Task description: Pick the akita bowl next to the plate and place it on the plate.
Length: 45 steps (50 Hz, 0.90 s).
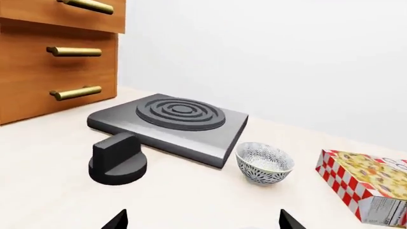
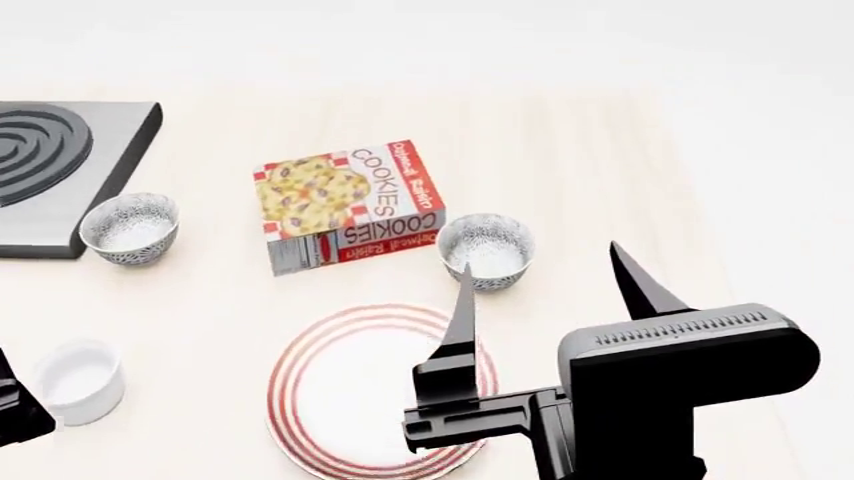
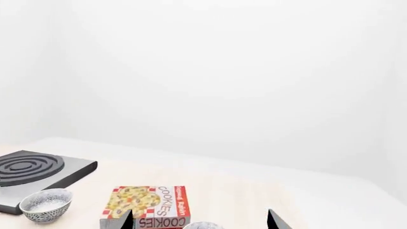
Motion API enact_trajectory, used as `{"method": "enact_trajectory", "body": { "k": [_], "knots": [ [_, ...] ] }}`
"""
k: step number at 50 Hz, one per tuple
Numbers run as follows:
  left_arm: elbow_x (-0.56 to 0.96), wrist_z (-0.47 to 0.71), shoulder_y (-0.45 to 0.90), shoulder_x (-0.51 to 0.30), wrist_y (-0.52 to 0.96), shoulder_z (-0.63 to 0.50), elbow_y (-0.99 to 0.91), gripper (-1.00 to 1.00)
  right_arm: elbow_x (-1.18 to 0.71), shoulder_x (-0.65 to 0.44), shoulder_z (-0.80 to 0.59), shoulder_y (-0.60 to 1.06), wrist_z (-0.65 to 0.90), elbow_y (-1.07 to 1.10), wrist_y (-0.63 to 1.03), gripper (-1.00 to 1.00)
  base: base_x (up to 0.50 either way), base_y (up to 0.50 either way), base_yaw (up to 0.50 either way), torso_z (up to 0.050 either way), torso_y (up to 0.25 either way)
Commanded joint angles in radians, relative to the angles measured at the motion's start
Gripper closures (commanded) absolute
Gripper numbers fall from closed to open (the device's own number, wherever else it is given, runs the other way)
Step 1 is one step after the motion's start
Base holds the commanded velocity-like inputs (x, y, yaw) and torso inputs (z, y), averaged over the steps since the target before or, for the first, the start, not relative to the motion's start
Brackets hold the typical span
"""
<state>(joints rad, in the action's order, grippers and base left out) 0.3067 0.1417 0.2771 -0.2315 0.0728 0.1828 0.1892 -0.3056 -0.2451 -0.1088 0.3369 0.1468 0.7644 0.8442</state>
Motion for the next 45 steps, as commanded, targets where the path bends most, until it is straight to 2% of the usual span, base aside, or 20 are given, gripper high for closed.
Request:
{"method": "enact_trajectory", "body": {
  "k": [1, 45],
  "knots": [
    [-0.001, 0.001, 0.002, -0.002, -0.01, -0.006, 0.01, -1.0, -0.014, -0.003, 0.002, 0.002, 0.005, 0.004, 0.01, -1.0, 0.5, 0.0, 0.0, 0.0, 0.0],
    [0.011, 0.012, 0.001, -0.011, -0.018, -0.019, 0.015, -1.0, -0.043, 0.0, 0.021, -0.002, 0.032, -0.03, -0.021, -1.0, 0.49, 0.0, 0.0, 0.0, 0.001]
  ]
}}
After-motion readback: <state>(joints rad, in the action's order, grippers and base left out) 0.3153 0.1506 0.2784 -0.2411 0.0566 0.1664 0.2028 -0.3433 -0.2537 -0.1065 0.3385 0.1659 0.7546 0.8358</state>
